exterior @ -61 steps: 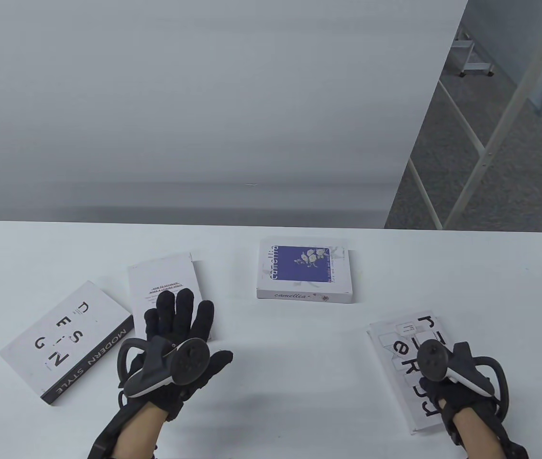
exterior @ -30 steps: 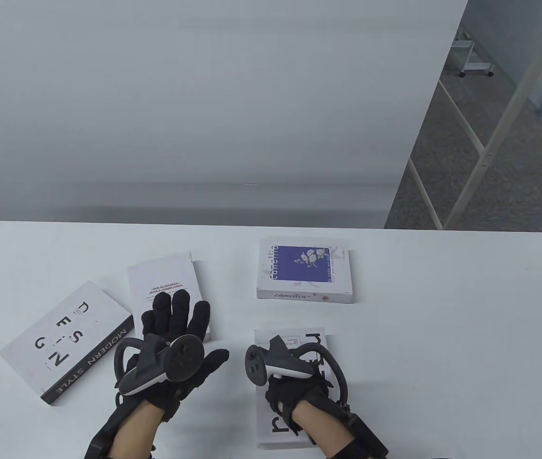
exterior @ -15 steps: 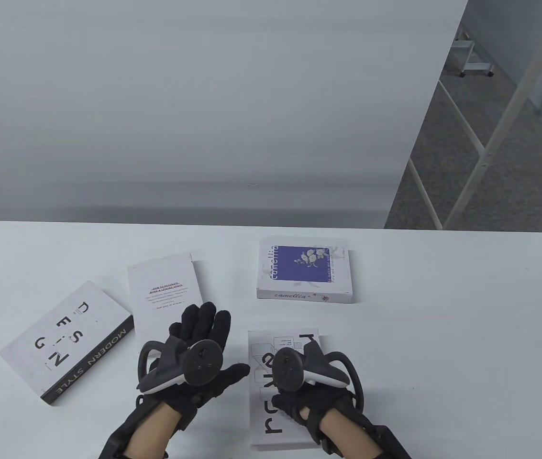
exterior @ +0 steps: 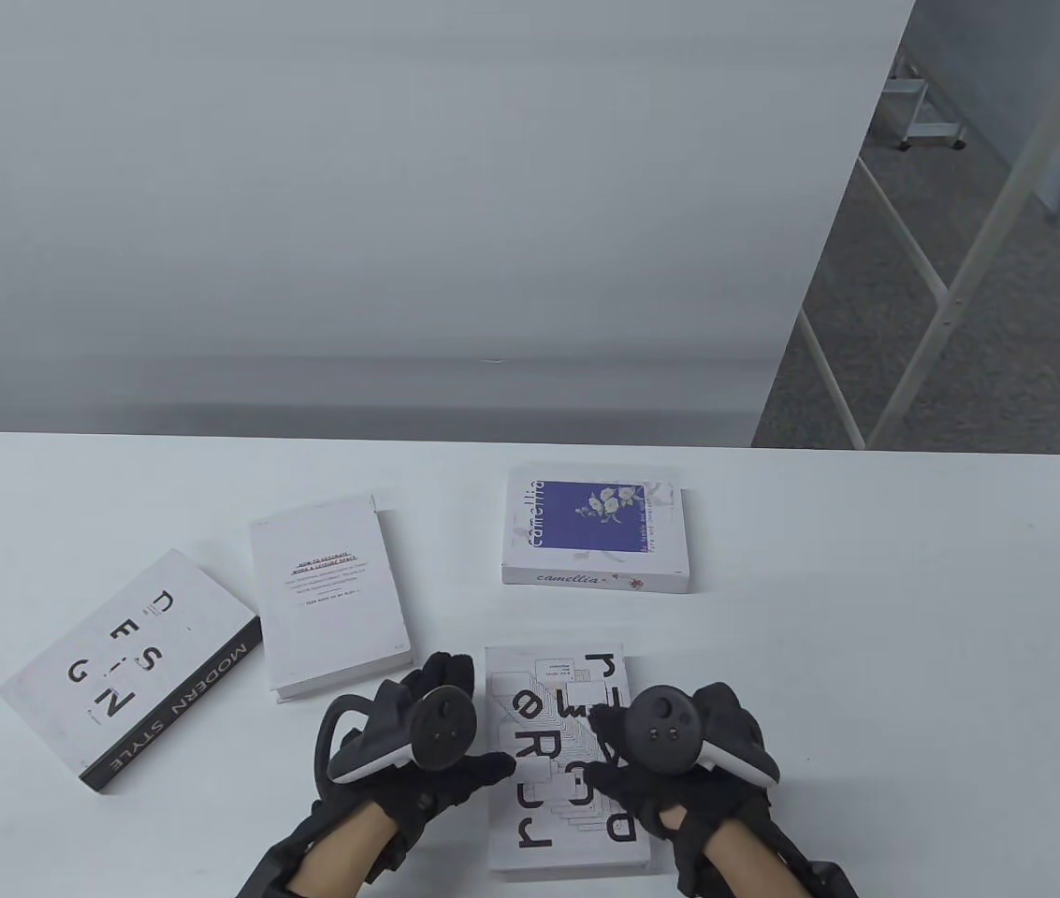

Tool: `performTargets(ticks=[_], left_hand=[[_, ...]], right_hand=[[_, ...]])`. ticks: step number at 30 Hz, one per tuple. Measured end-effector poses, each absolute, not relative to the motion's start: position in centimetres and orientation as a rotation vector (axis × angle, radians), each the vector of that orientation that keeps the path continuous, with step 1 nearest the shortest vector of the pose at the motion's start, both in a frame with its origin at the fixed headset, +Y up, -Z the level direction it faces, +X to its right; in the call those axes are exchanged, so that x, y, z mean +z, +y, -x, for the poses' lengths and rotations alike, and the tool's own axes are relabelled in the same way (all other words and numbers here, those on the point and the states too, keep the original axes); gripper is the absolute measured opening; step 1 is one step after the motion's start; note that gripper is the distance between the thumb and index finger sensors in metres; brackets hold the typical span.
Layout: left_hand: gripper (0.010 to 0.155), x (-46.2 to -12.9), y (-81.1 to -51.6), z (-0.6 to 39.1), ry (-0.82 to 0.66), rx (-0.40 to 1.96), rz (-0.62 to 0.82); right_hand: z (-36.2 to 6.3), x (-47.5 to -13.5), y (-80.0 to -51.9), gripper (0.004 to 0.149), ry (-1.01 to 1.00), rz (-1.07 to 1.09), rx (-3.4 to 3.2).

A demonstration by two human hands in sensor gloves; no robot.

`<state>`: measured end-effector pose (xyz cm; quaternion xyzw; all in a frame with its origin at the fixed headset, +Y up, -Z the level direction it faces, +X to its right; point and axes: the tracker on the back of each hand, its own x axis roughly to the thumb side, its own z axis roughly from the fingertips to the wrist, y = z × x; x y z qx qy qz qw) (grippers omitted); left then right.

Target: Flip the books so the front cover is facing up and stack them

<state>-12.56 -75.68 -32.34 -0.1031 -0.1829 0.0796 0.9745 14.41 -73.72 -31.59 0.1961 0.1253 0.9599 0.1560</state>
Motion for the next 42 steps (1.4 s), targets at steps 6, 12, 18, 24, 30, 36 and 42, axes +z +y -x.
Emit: performTargets(ticks=[6, 12, 18, 24, 30, 36, 42], left_hand=[[0.103, -32.7, -77.1, 12.3, -0.298, 0.228, 0.271], [0.084, -32.9, -78.3, 12.2, -0.215, 0.413, 0.353], [0.077, -33.3, -79.5, 12.4, -0.247, 0.589, 0.438], [0.082, -33.1, -80.0, 12.1, -0.31, 0.688, 0.499], [0.079, -33.1, -79.9, 12.0, -0.304, 0.672, 0.487], [0.073, -33.2, -80.4, 12.9, -0.286, 0.756, 0.52], [0.072, -33.4, -80.7, 13.9, -0.261, 0.809, 0.543]], right_hand=[[-16.2, -32.5, -75.8, 0.083, 0.384, -0.489, 2.727], [-16.2, -33.1, -77.6, 0.087, 0.517, -0.423, 2.693], [-15.8, -33.3, -78.2, 0.078, 0.589, -0.46, 2.684], [-15.9, -33.3, -78.4, 0.076, 0.61, -0.471, 2.676], [-16.1, -33.1, -78.2, 0.064, 0.569, -0.454, 2.685], [-16.2, -32.4, -77.3, 0.059, 0.457, -0.545, 2.694], [-15.7, -31.5, -75.8, 0.057, 0.23, -0.722, 2.709]])
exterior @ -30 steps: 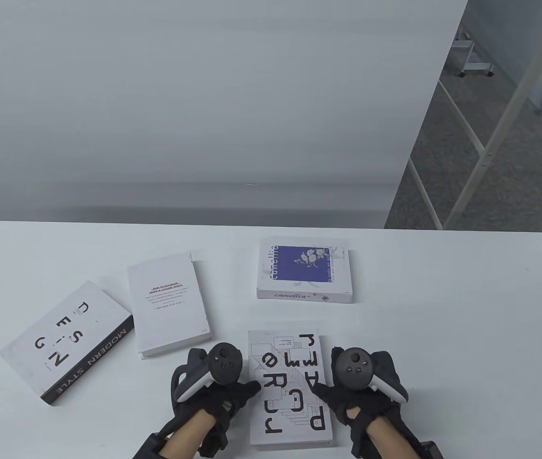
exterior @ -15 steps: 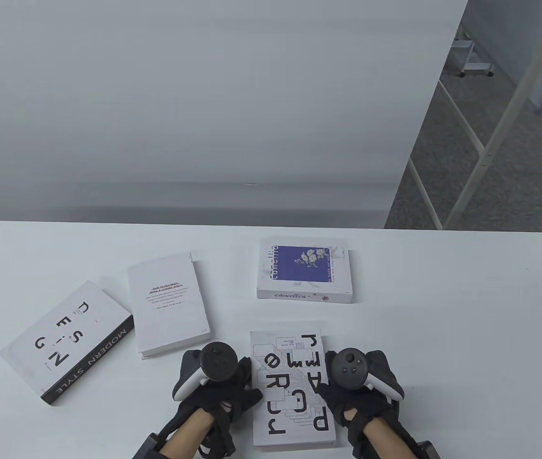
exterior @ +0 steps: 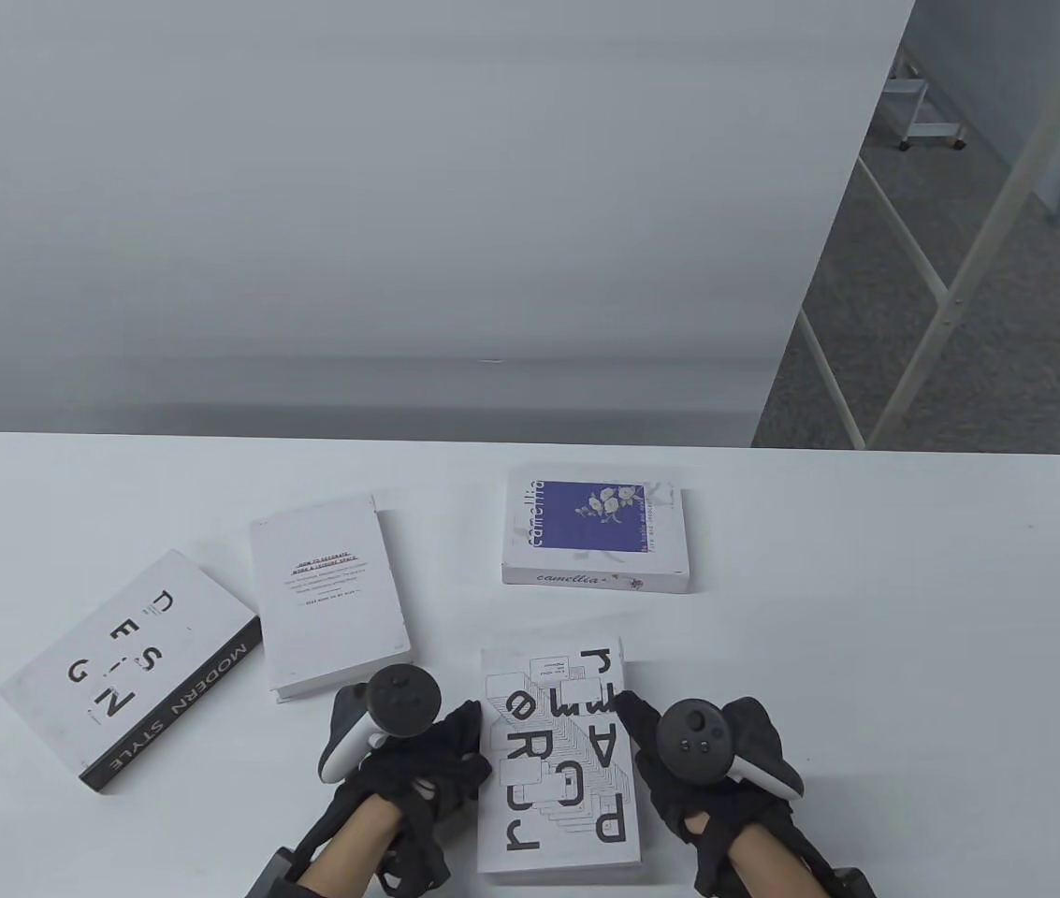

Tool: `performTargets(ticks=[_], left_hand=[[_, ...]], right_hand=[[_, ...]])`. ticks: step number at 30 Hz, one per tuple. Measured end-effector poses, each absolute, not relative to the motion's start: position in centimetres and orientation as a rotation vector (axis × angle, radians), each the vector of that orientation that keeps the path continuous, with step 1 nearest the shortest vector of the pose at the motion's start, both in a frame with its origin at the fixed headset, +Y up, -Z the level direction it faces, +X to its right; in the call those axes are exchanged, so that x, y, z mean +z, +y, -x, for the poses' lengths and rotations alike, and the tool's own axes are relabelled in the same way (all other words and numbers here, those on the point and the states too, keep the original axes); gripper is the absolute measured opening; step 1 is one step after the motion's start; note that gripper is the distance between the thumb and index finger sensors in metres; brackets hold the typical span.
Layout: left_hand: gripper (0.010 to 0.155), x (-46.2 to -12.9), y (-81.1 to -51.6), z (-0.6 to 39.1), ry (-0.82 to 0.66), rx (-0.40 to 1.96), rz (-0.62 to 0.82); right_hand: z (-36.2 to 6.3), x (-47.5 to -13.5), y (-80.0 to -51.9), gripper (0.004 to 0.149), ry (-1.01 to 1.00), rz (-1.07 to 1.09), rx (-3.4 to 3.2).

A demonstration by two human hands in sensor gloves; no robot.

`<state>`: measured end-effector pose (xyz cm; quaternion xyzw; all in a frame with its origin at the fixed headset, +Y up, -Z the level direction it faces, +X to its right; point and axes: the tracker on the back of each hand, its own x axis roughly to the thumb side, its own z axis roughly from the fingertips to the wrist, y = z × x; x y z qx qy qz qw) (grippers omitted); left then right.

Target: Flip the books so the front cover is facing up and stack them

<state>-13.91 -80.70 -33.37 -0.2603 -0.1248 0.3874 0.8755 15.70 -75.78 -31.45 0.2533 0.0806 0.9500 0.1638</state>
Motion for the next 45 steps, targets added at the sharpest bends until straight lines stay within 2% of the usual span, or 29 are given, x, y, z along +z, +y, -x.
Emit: performTargets(ticks=[9, 12, 16, 20, 28, 32, 38, 45], left_hand=[[0.07, -33.4, -80.6, 14.7, -0.232, 0.79, 0.538], [0.069, -33.4, -80.5, 14.6, -0.236, 0.765, 0.526], [0.068, -33.4, -80.3, 14.3, -0.244, 0.713, 0.507], [0.067, -33.3, -79.9, 14.0, -0.266, 0.64, 0.477], [0.07, -33.1, -78.5, 12.9, -0.347, 0.56, 0.425], [0.076, -33.0, -75.4, 13.3, -0.412, 0.446, 0.278], [0.091, -32.3, -70.8, 14.8, -0.42, 0.039, 0.08], [0.103, -31.2, -67.4, 16.4, -0.391, 0.005, 0.025]], right_hand=[[-13.9, -29.9, -74.5, 0.066, 0.017, -0.928, 2.715], [-13.3, -29.5, -74.5, 0.071, 0.016, -1.004, 2.741], [-12.8, -29.1, -74.6, 0.079, -0.006, -1.044, 2.741], [-12.8, -29.1, -74.7, 0.077, -0.12, -1.033, 2.759], [-15.0, -30.3, -74.6, 0.076, -0.094, -0.891, 2.647], [-17.0, -31.4, -74.7, 0.073, -0.074, -0.74, 2.564], [-20.1, -32.9, -75.7, 0.07, 0.047, -0.399, 2.265], [-21.5, -33.3, -77.1, 0.069, 0.131, -0.218, 2.039]])
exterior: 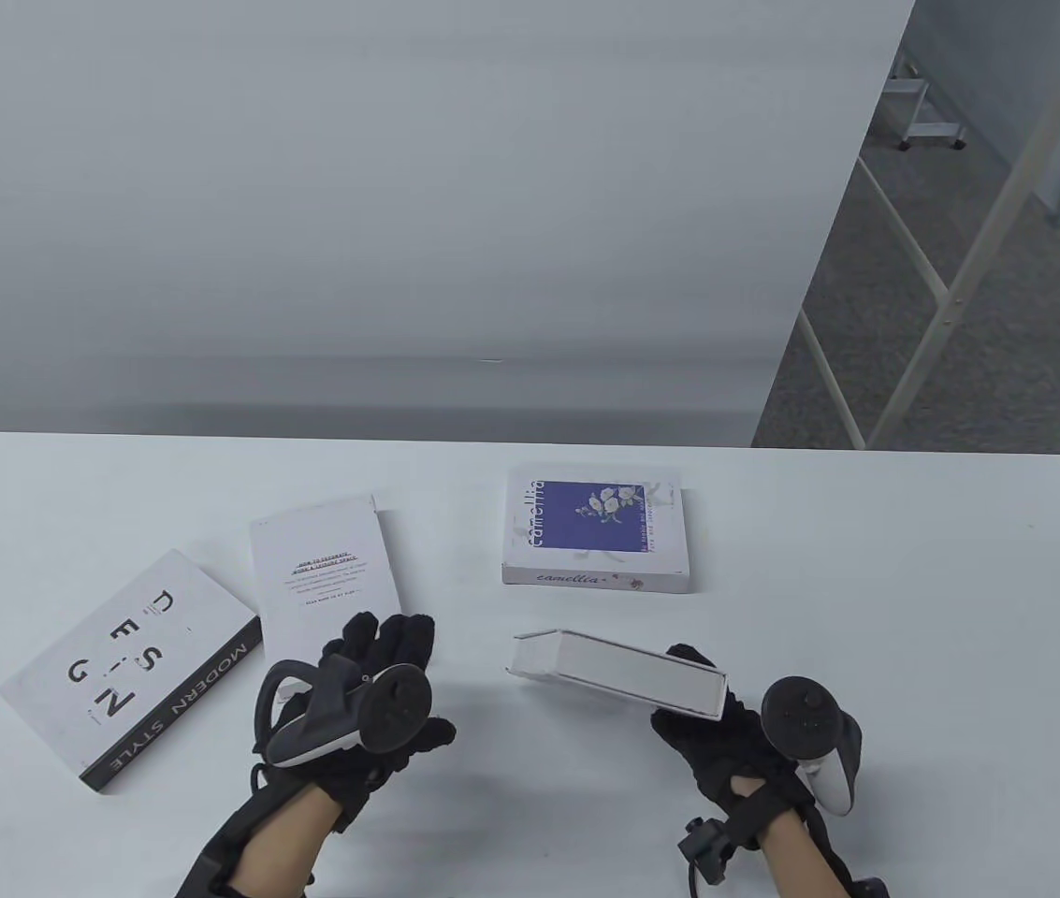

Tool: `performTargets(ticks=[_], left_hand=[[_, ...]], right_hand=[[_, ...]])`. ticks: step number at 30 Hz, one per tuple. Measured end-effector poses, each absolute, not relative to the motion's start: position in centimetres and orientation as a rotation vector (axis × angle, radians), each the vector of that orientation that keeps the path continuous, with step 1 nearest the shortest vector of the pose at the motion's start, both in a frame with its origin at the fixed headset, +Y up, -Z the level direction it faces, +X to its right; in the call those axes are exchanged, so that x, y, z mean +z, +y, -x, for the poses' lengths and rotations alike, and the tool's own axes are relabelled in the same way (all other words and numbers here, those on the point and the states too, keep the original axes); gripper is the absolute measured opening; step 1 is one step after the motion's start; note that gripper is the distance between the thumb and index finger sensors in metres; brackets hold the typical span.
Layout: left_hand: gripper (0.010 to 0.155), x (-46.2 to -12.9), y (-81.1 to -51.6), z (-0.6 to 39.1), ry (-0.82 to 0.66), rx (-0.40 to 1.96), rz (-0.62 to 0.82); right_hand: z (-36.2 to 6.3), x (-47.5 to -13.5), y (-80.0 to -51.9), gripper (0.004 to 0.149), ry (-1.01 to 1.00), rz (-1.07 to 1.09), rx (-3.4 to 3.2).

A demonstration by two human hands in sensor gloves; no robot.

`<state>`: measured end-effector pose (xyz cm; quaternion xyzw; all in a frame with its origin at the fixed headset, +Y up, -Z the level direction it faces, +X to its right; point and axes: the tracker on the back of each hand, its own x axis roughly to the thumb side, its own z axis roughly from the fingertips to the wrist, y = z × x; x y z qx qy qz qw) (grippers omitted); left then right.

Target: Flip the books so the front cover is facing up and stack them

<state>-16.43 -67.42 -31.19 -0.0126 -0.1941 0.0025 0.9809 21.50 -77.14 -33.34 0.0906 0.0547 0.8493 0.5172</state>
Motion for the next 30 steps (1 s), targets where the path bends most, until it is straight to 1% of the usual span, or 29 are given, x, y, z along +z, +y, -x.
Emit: performTargets(ticks=[3, 6, 8, 11, 15, 21, 23, 24, 26, 30], left_hand=[[0.104, -30.8, -66.7, 17.2, -0.383, -0.002, -0.015], [0.105, -30.6, -66.0, 18.0, -0.395, 0.031, -0.044], [0.105, -30.4, -65.4, 18.4, -0.4, 0.039, -0.082], [0.106, -30.2, -64.7, 19.0, -0.391, 0.038, -0.091], [0.105, -29.8, -63.6, 20.1, -0.355, 0.027, -0.127], [0.102, -29.3, -62.4, 21.3, -0.336, 0.059, -0.16], [0.1, -28.8, -61.7, 21.2, -0.36, 0.05, -0.234], [0.099, -28.6, -61.4, 21.1, -0.363, 0.05, -0.244], [0.099, -28.2, -61.0, 20.9, -0.372, 0.052, -0.245], [0.098, -28.2, -60.9, 21.3, -0.354, 0.043, -0.236]], right_hand=[[-21.5, -33.5, -77.8, 0.069, 0.157, -0.172, 1.973], [-21.1, -33.5, -78.9, 0.069, 0.227, -0.144, 1.863], [-20.8, -33.7, -79.2, 0.069, 0.243, -0.115, 1.819], [-20.4, -34.4, -79.3, 0.07, 0.26, -0.088, 1.777], [-19.6, -36.3, -79.5, 0.072, 0.285, -0.011, 1.71], [-18.2, -40.2, -80.2, 0.073, 0.319, 0.16, 1.598], [-17.3, -41.7, -80.3, 0.074, 0.345, 0.209, 1.546], [-17.1, -42.2, -80.3, 0.075, 0.36, 0.213, 1.551], [-16.2, -43.4, -80.4, 0.075, 0.392, 0.223, 1.578], [-14.6, -44.9, -80.3, 0.076, 0.367, 0.305, 1.569]])
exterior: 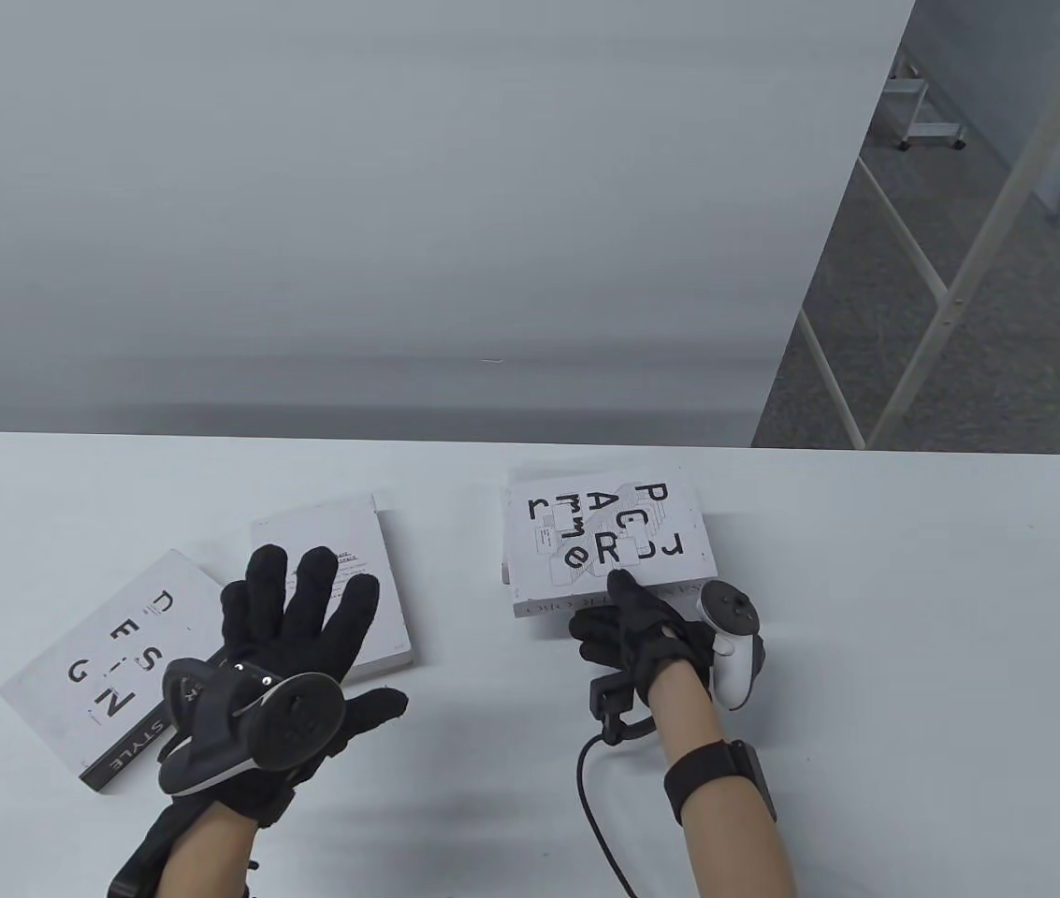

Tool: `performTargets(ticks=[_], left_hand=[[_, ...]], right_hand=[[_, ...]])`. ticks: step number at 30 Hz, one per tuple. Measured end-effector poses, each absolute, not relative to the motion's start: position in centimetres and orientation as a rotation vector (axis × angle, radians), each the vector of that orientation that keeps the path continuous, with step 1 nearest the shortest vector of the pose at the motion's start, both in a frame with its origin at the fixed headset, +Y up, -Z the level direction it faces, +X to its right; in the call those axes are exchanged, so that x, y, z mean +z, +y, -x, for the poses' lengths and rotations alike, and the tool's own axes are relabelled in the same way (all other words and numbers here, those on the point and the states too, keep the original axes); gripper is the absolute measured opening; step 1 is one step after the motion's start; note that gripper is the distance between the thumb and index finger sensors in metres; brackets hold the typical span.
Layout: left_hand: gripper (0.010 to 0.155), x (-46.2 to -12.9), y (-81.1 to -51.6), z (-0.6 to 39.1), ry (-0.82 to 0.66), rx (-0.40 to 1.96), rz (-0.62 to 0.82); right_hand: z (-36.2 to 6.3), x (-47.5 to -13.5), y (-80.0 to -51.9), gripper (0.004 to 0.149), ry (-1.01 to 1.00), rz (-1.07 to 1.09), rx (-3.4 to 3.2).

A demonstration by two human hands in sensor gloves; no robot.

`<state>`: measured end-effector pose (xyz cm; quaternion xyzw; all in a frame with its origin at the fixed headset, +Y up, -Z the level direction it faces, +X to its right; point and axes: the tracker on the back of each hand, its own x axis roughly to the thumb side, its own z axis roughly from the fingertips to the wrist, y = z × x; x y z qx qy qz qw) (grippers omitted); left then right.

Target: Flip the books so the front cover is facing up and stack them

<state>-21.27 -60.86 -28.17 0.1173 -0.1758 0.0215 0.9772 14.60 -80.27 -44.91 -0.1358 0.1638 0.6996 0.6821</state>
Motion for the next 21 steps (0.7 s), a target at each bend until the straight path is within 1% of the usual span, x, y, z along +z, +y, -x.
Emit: performTargets(ticks=[3, 10, 13, 19, 21], left_hand=[[0.098, -28.4, -61.0, 21.8, -0.341, 0.062, -0.214], [0.097, -28.6, -61.2, 22.0, -0.332, 0.058, -0.198], [0.097, -28.8, -61.5, 21.9, -0.334, 0.055, -0.182], [0.097, -29.1, -61.9, 21.6, -0.334, 0.039, -0.143], [0.097, -29.1, -62.0, 21.5, -0.337, 0.039, -0.139]], right_hand=[[-13.8, -45.7, -80.2, 0.076, 0.346, 0.375, 1.57], [-13.0, -46.8, -80.0, 0.076, 0.376, 0.44, 1.526], [-13.0, -47.1, -79.9, 0.076, 0.414, 0.394, 1.504], [-12.4, -47.1, -79.6, 0.076, 0.404, 0.38, 1.473], [-12.4, -47.1, -79.6, 0.074, 0.395, 0.38, 1.469]])
